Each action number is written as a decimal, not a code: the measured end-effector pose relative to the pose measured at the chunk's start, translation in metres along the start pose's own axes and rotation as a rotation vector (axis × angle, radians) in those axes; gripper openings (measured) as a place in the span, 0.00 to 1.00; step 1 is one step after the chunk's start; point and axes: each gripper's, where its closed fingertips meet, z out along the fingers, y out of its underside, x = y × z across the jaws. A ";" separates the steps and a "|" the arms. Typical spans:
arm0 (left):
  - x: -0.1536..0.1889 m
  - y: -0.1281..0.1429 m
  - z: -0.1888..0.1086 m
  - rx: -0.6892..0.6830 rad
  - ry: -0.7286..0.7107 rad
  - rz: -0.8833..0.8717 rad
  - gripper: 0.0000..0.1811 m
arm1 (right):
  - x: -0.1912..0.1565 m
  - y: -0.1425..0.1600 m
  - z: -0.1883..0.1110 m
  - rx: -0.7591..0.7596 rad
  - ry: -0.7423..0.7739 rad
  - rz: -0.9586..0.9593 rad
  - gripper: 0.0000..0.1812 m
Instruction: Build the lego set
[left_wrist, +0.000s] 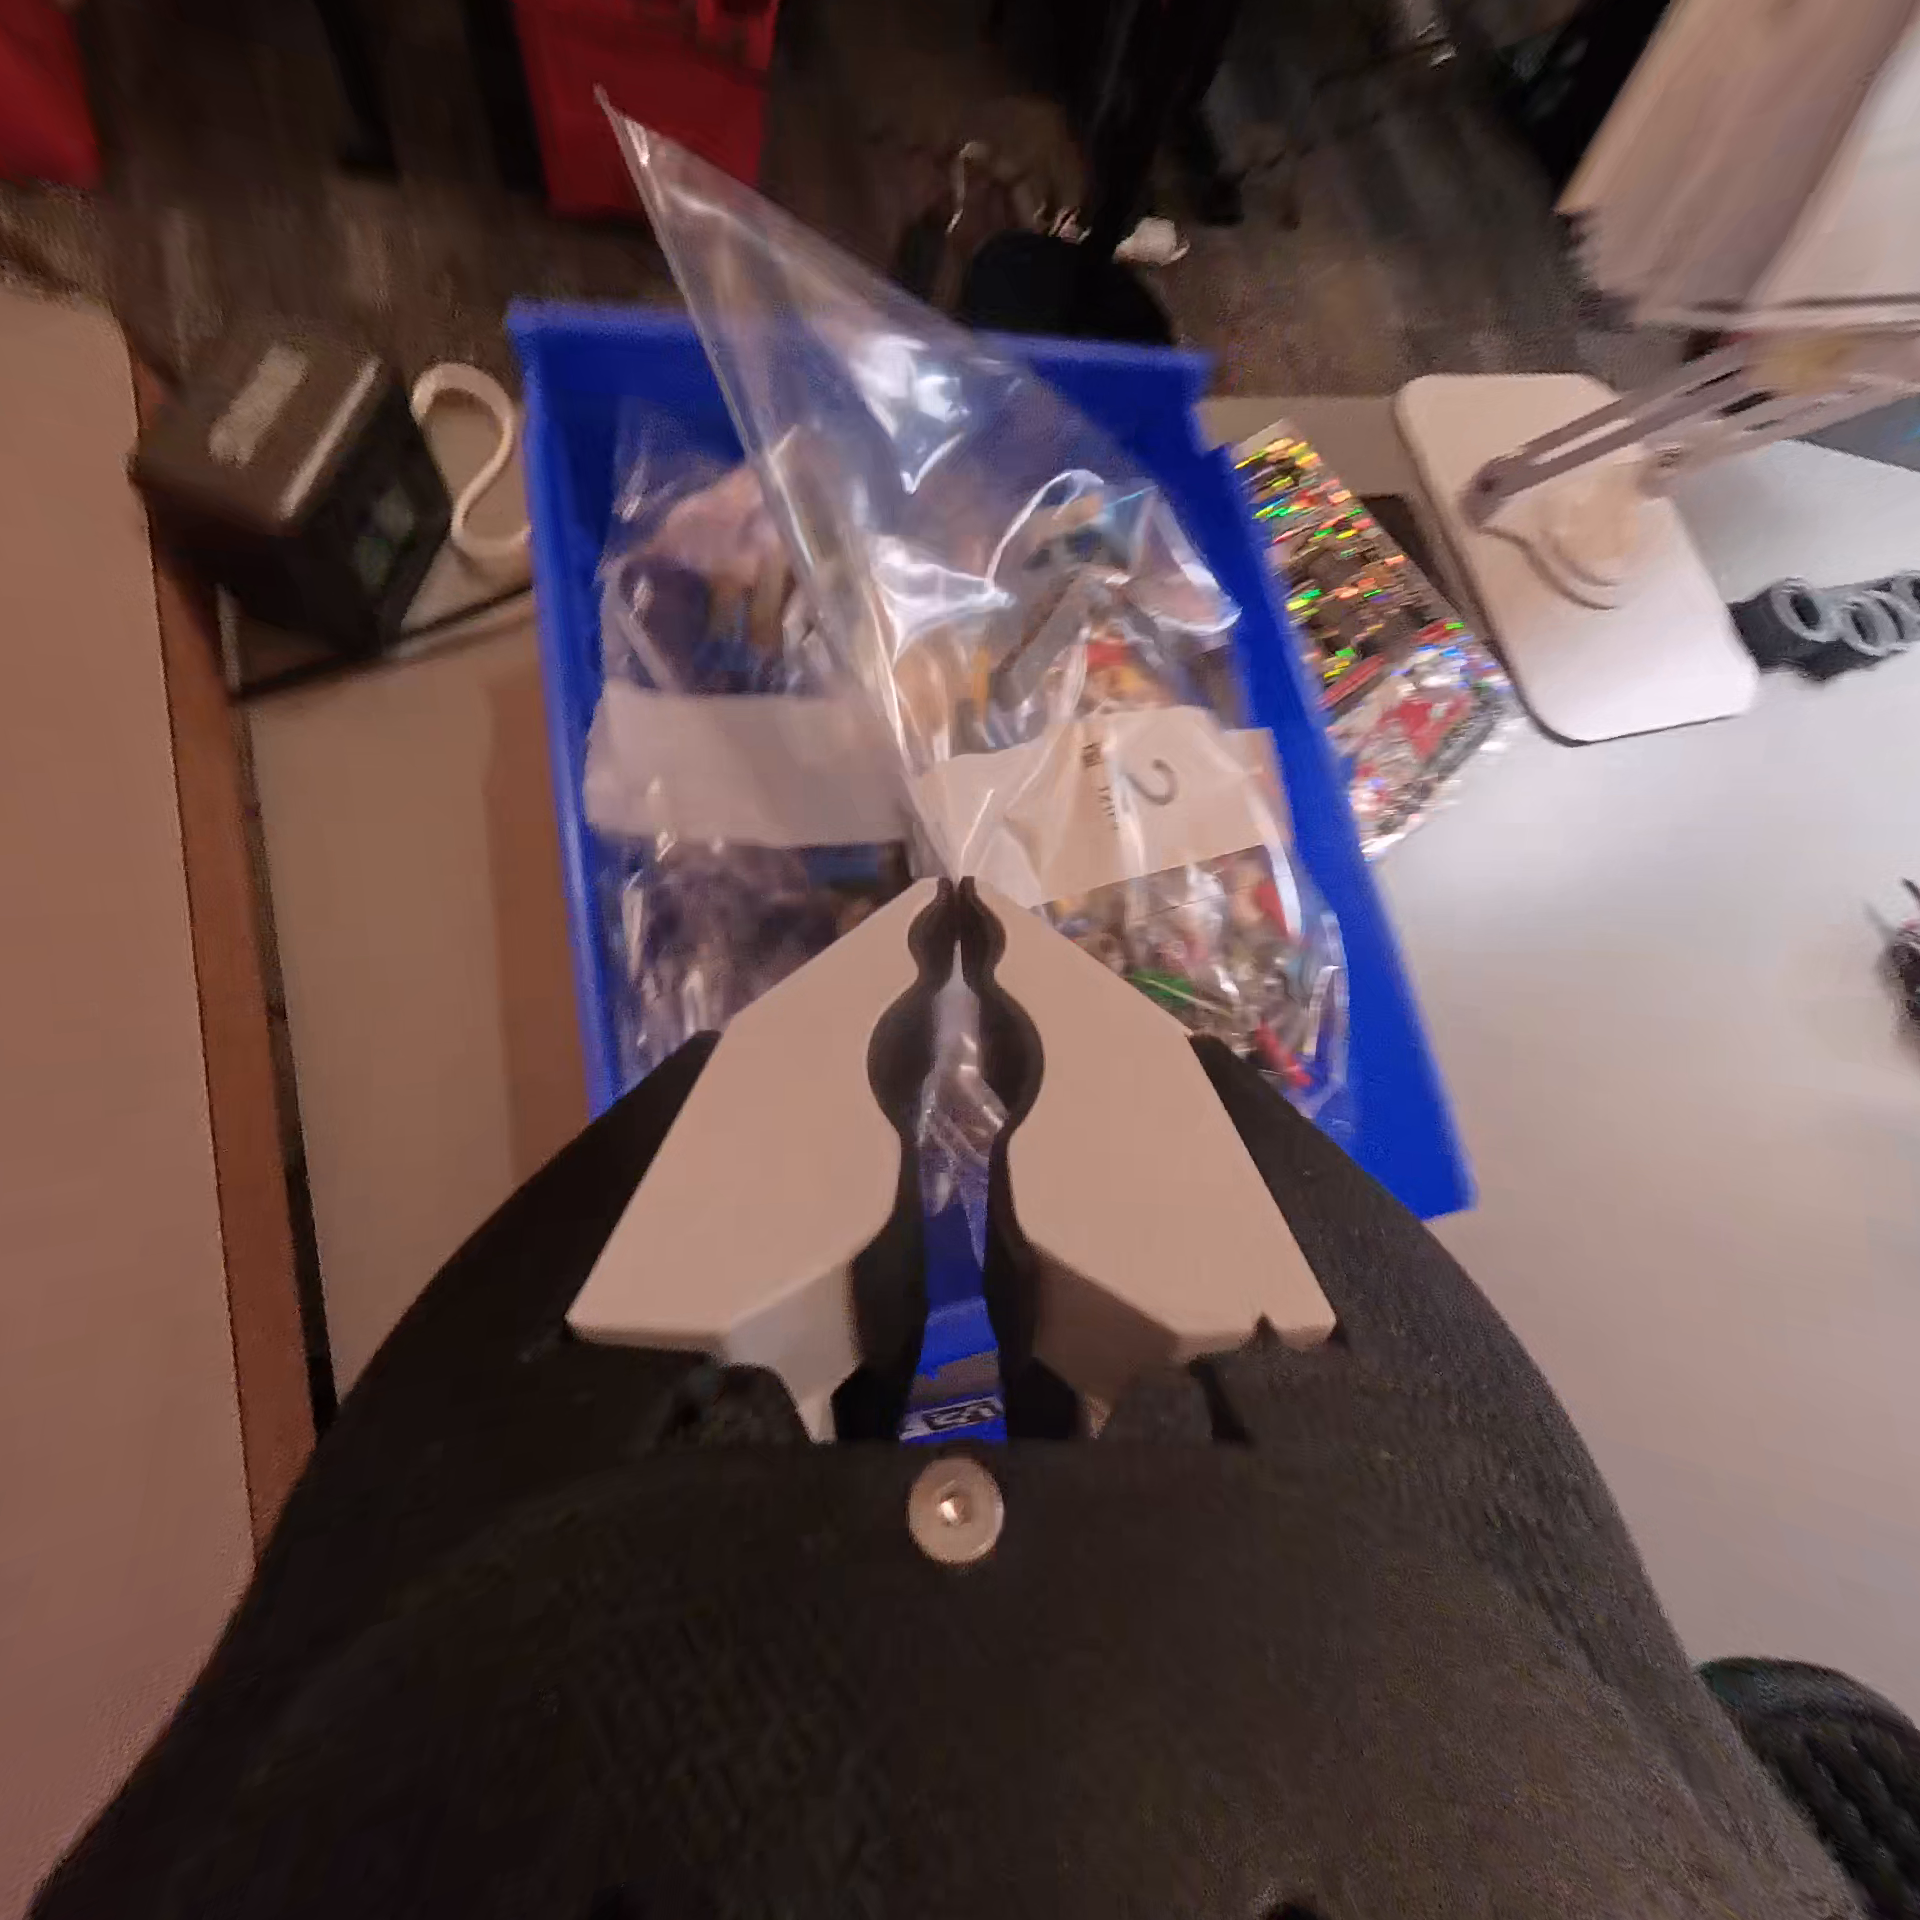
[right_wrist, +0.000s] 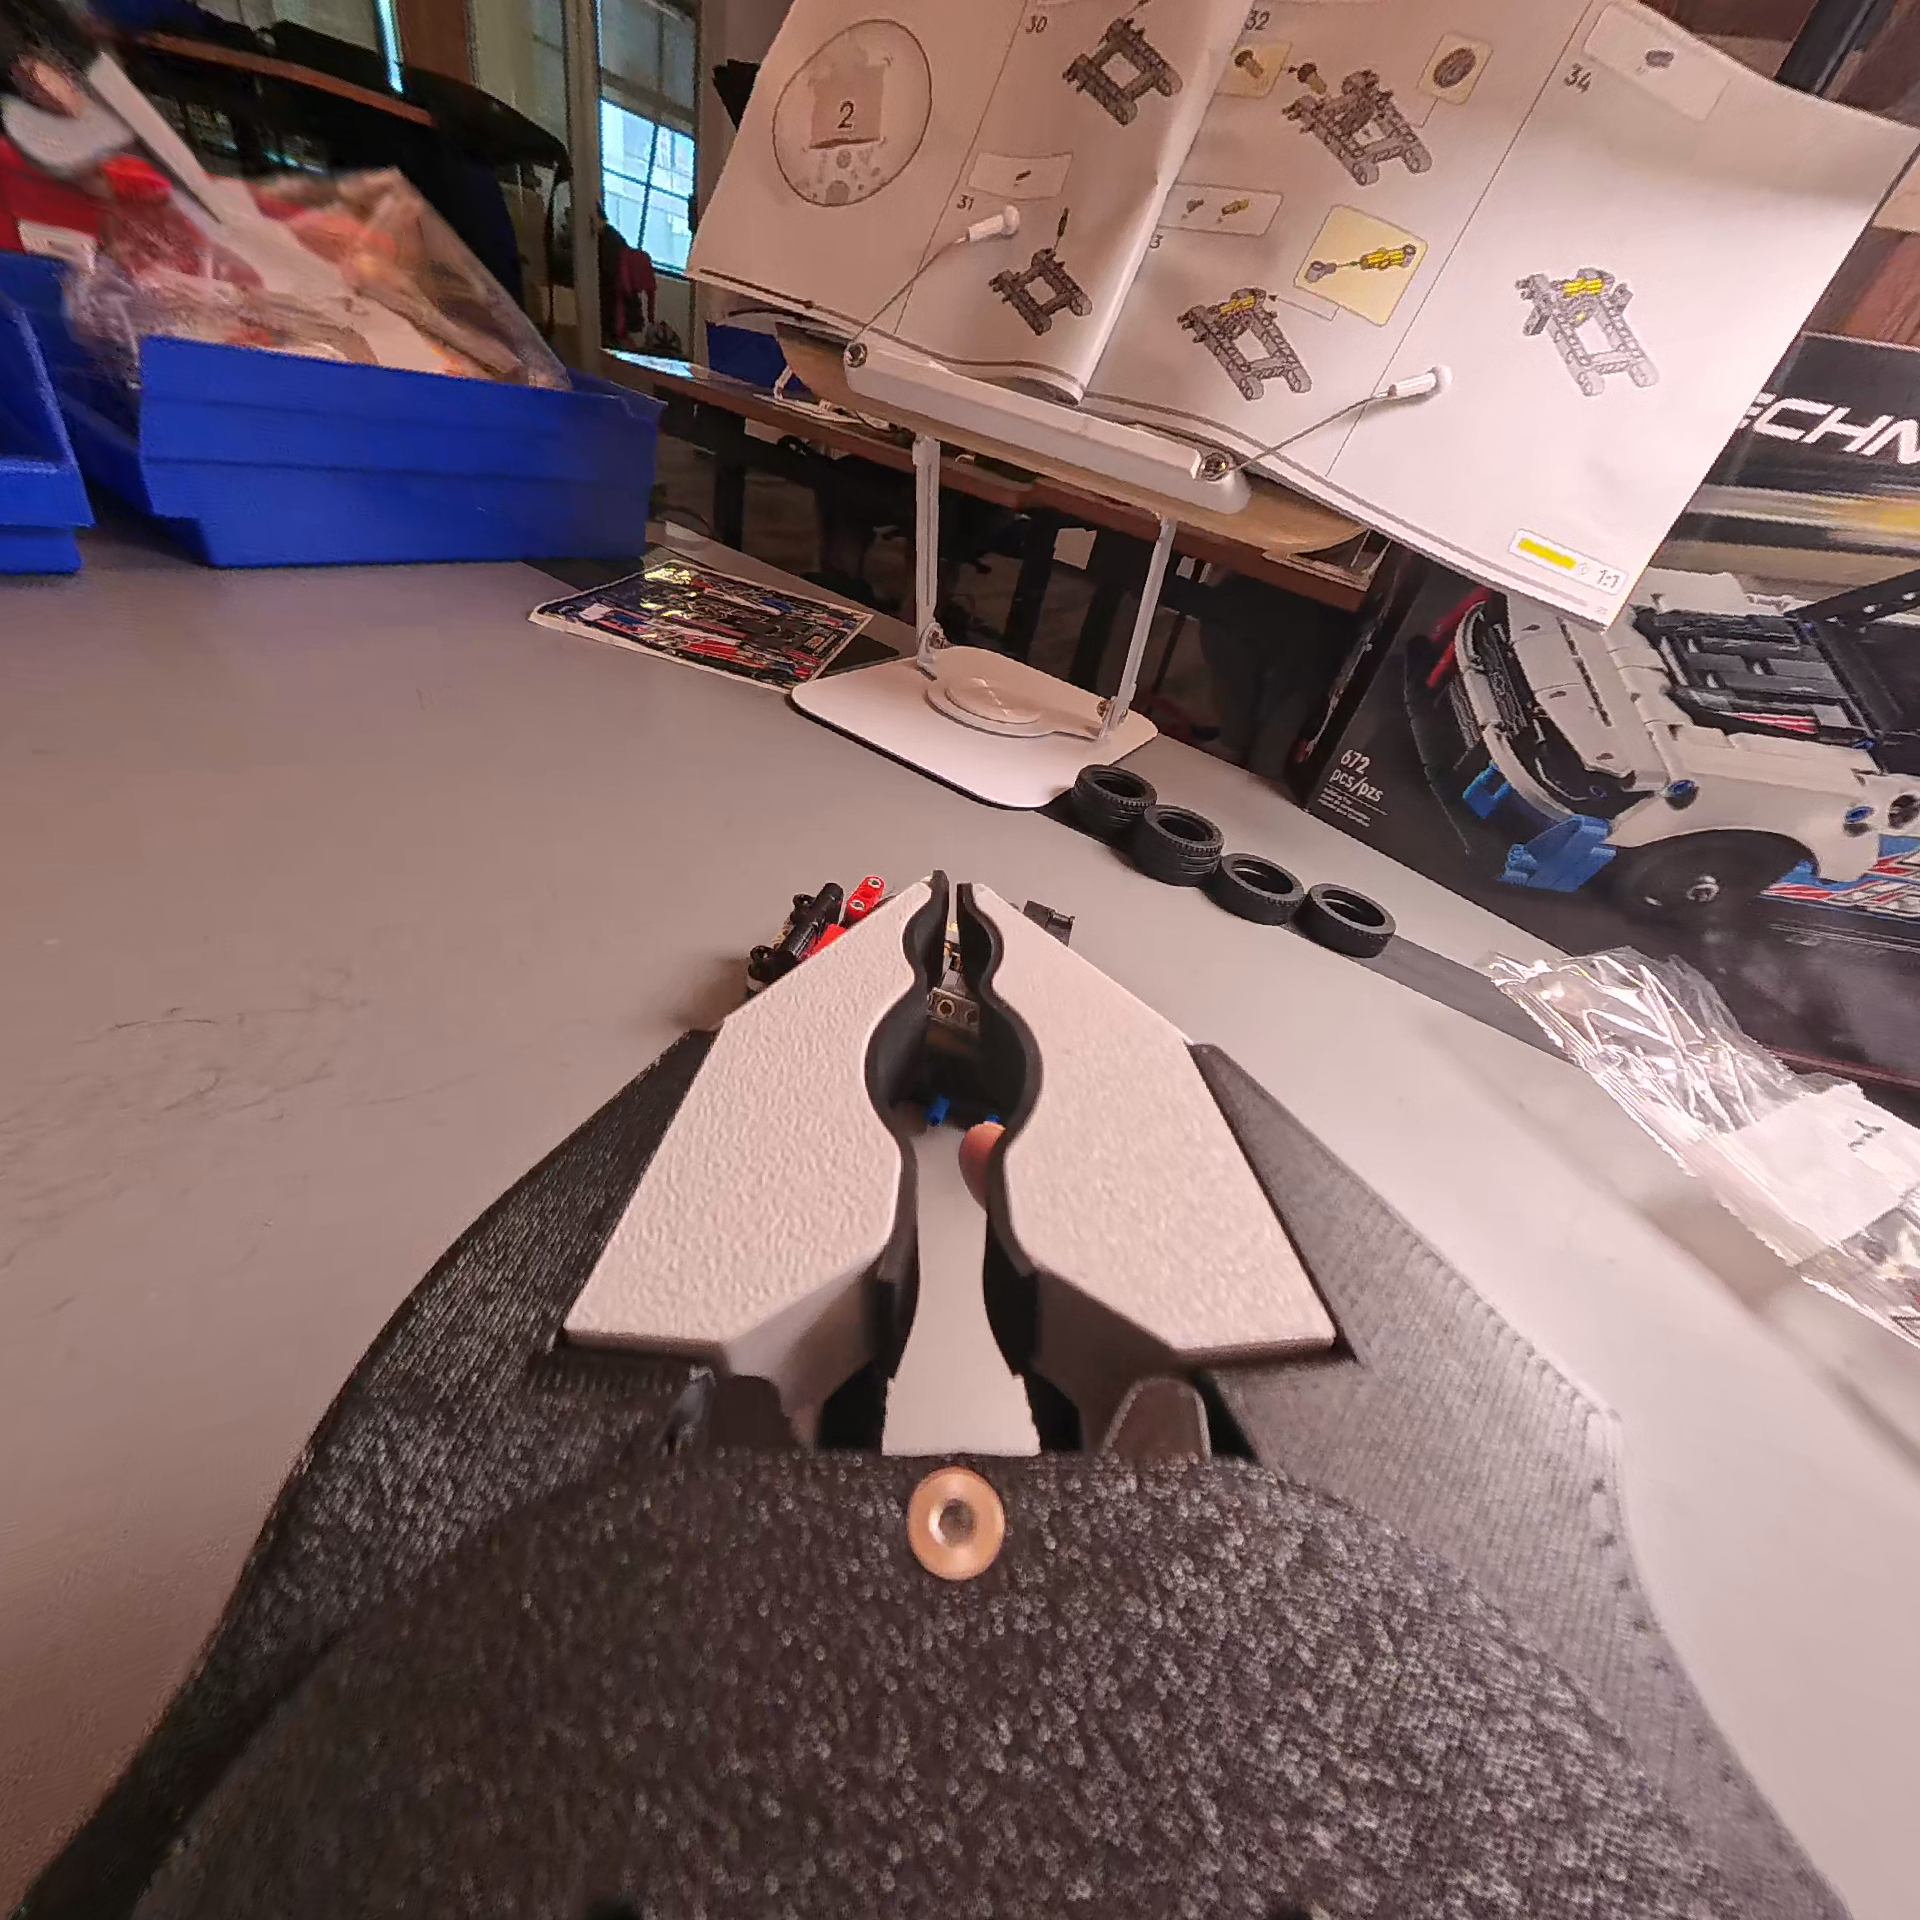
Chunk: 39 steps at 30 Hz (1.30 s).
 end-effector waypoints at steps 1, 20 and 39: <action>0.013 -0.010 -0.009 0.034 0.022 0.037 0.00 | 0.000 0.000 0.000 0.000 0.000 -0.001 0.00; 0.350 -0.034 -0.165 0.487 0.595 0.555 0.00 | -0.115 -0.074 0.013 0.131 -0.516 0.283 0.20; 0.394 0.105 -0.108 0.349 0.574 0.544 0.05 | -0.114 -0.122 -0.036 0.135 -1.003 0.405 0.15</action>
